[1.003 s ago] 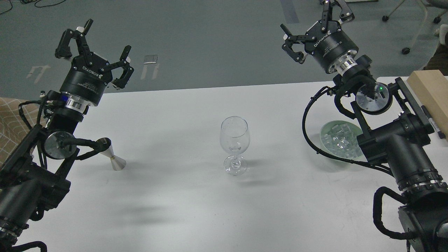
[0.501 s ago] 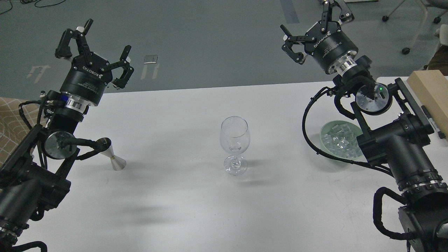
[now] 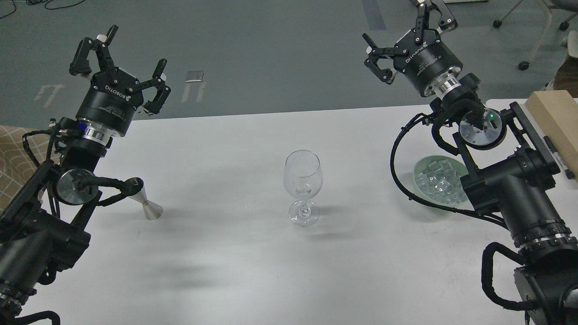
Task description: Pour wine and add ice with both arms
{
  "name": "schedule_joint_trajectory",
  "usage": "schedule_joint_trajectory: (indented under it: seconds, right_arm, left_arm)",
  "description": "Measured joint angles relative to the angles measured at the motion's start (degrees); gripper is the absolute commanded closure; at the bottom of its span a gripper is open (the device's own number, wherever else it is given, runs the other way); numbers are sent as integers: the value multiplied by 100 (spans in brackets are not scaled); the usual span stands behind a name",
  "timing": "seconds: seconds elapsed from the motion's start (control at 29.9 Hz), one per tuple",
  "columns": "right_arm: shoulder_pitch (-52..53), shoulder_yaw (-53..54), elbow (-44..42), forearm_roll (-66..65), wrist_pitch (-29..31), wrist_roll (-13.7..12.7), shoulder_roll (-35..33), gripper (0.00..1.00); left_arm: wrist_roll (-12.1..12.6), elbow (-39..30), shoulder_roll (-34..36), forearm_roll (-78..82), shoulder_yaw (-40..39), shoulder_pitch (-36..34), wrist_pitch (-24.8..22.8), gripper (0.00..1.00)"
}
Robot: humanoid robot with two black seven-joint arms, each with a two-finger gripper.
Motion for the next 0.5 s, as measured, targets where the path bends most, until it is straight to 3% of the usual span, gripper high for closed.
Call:
schedule_joint_trajectory:
  seconds: [0.5]
  right_arm:
    - [6, 19, -9, 9, -11, 3, 0, 0]
  left_arm:
    - [-7, 0, -8, -2, -247, 28, -8, 2]
